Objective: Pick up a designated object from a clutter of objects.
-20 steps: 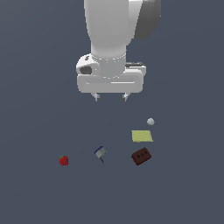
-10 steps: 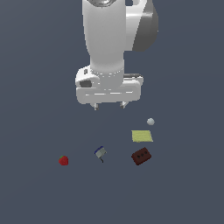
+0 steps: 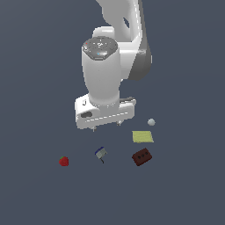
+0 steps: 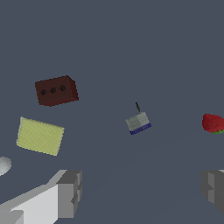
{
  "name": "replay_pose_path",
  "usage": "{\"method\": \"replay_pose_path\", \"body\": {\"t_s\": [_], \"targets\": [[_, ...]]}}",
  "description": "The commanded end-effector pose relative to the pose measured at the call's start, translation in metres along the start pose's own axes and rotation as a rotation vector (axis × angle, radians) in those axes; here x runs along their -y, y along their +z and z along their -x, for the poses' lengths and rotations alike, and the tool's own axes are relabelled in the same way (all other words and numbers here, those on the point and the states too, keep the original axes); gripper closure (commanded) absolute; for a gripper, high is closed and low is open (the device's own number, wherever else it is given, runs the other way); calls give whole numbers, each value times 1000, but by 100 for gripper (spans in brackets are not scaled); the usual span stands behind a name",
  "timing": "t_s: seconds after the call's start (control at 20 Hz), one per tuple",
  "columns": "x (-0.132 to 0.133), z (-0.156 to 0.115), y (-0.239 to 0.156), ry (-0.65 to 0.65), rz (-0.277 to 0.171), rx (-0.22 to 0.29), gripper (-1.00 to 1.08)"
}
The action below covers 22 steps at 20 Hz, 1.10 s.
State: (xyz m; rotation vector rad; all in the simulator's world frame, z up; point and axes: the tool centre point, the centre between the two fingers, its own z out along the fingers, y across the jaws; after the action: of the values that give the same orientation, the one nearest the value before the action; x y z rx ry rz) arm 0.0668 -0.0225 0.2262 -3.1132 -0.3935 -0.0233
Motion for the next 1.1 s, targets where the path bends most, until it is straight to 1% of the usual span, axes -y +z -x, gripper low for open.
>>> {"method": "replay_pose_path", "body": {"t_s": [0.0, 0.3, 0.55, 0.8, 1.05], "targets": [[-7, -8, 23, -61, 3, 3, -92], [-22, -23, 79, -206, 4, 10, -92], [-30, -30, 119, -302, 3, 13, -92], [-36, -32, 147, -367, 0, 15, -92], [-38, -33, 162, -401, -1, 15, -92]]}}
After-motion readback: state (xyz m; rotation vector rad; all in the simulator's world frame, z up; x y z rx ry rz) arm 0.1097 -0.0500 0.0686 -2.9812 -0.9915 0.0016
